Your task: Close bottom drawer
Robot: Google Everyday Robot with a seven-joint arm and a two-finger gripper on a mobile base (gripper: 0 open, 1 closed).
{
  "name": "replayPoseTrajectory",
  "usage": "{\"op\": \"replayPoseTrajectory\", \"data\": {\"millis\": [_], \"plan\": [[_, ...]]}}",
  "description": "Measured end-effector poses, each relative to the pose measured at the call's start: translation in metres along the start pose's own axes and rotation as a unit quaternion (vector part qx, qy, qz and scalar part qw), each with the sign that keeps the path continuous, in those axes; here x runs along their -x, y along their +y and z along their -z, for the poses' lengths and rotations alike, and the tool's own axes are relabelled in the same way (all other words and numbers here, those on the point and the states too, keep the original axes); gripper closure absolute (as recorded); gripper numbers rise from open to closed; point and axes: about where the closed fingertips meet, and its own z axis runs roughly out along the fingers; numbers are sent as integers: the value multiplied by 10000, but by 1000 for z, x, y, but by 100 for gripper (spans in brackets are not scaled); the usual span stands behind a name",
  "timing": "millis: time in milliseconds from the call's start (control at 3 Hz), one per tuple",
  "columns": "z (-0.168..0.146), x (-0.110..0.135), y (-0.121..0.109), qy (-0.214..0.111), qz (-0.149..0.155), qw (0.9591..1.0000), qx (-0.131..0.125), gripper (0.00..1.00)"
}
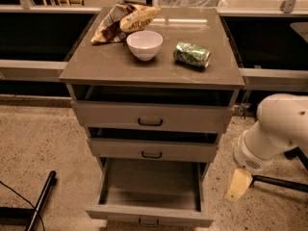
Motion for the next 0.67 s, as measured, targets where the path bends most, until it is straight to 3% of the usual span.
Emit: {"op": "replayPoseTrajectory", "data": {"millis": [333, 667], "plan": [[-44, 3, -15, -222, 93, 9995, -218, 0], [-47, 7, -23, -320, 94, 9988, -348, 0]]}}
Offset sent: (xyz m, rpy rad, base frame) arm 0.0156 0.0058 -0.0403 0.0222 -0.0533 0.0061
